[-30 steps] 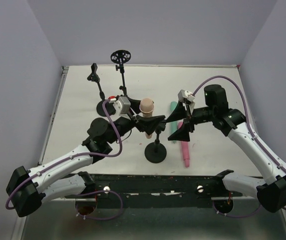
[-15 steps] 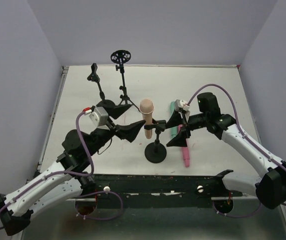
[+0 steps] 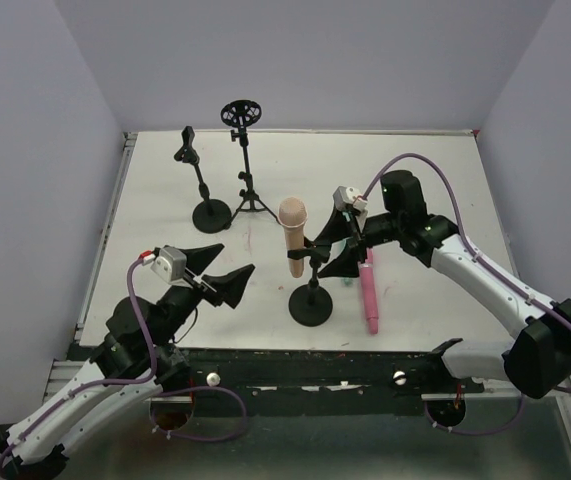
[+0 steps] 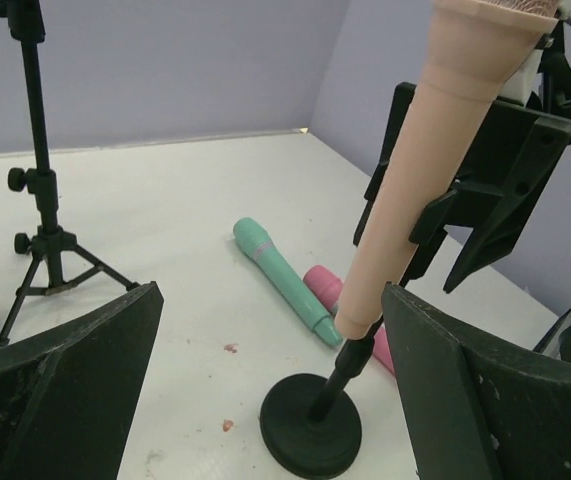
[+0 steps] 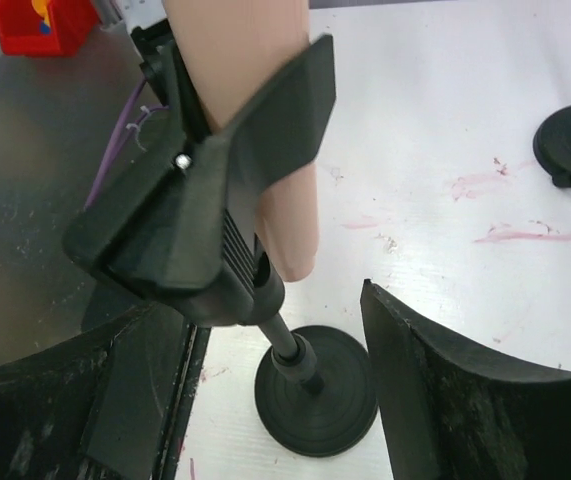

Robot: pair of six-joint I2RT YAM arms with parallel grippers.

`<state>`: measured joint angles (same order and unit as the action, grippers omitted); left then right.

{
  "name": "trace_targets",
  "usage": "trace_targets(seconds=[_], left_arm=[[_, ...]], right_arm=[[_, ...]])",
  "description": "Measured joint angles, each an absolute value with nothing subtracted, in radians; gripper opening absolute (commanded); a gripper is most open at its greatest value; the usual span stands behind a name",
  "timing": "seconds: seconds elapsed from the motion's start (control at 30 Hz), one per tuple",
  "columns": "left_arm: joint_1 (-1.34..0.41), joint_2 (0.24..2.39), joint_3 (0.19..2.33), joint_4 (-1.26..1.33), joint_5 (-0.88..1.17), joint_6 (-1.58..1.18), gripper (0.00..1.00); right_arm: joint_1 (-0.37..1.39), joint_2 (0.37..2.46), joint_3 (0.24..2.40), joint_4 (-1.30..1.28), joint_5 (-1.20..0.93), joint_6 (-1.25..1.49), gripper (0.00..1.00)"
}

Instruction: Attach the microphones to the stand

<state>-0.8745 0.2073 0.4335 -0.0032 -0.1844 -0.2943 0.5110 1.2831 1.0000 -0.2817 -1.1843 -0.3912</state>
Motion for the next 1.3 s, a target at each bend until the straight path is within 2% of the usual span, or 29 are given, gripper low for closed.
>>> trace_targets(seconds=[0.2,0.33,0.5,0.63,0.87,1.13,1.3], left_arm=[[-0.875,0.185,0.431,-0.034,-0.228,-0.321,0.99],[-0.875,0.197,0.432,-0.037,-0.235,-0.327,0.98],[-0.875,0.220,0.435,-0.040,-0.237,-0.339,0.98],[-0.875,0.221,0.436,-0.041,-0.239,-0.342,0.98],[-0.875,0.205,0.436,-0.049,-0.244,-0.345,0.98],[-0.875,0.172,0.438,-0.062,-0.252,-0.345,0.98],[-0.875,0.149,0.438,-0.063,-0.253,-0.339,0.98]], right_arm=[[0.541,1.282,1.010,-0.278,-1.213,-0.383,0.71],[0.551,1.282,1.006,-0.247,-1.223,-0.346,0.44],[0.553,1.281,0.986,-0.186,-1.221,-0.289,0.29],[0.552,1.277,0.973,-0.153,-1.220,-0.284,0.14],[0.547,1.282,1.004,-0.205,-1.221,-0.299,0.10],[0.511,1.346,1.270,-0.403,-1.213,-0.325,0.09],[0.390,1.353,1.407,-0.424,-1.203,-0.303,0.08]])
